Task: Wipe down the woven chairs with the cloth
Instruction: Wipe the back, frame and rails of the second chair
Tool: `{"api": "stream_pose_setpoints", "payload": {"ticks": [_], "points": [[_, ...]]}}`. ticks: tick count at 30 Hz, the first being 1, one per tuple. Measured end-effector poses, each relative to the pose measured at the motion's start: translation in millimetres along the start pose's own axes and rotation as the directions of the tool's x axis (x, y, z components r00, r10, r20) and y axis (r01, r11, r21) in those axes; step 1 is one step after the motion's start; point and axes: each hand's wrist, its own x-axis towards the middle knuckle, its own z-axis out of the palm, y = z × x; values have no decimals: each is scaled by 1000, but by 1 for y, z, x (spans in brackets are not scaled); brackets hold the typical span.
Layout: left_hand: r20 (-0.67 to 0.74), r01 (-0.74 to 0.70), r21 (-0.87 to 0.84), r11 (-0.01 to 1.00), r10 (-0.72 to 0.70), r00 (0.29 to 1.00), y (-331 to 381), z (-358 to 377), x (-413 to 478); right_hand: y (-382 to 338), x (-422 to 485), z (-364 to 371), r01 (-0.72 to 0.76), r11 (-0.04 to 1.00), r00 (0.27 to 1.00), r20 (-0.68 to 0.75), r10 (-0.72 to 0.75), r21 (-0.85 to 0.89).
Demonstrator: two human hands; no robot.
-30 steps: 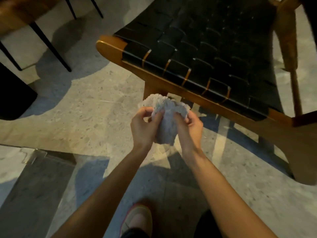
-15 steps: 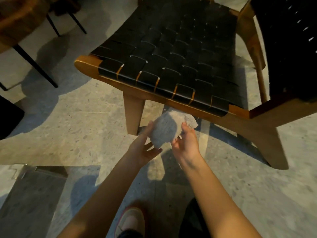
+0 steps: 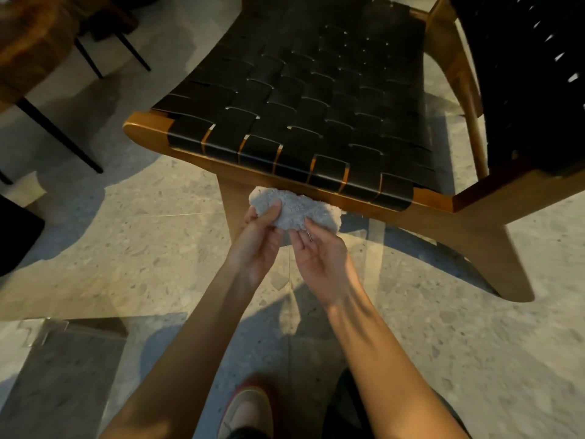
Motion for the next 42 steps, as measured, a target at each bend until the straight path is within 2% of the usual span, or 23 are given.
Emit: {"api": "stream_pose_setpoints", "payload": {"ticks": [7,15,19,23,25,28,30,34,37,40,42], "points": [[6,-1,88,996,1,1000,-6,11,-4,-21,-5,-2,-46,997,998,-48,49,68],[25,164,118,979,-168,985,-60,41,2,-85,-23,-39,-81,989,976,-190,104,125],[-113,291,276,916,-270,956,-108,69,15,-123,-35,-70,10,980,976,-214,34,200],[-136,356,252,900,-331,934,-158,101,28,-155,-47,-99,78,968,975,-222,-23,240],[-105,375,244,894,-360,927,-176,112,31,-166,-49,-112,121,951,973,-225,-57,285],[60,351,301,887,-385,921,-195,122,29,-180,-49,-127,196,930,955,-275,-109,311],[101,335,333,881,-387,916,-202,126,27,-185,-51,-134,221,929,947,-292,-132,297],[97,337,342,877,-390,916,-192,122,20,-186,-59,-135,181,980,933,-330,-143,85],[1,366,413,834,-402,916,-172,111,10,-178,-67,-130,148,979,924,-333,-187,-140],[-117,347,609,713,-351,929,-148,90,2,-169,-75,-124,197,911,916,-262,-303,-362],[-77,296,734,611,-358,931,-132,70,-7,-164,-84,-117,220,820,910,-191,-367,-529]]}}
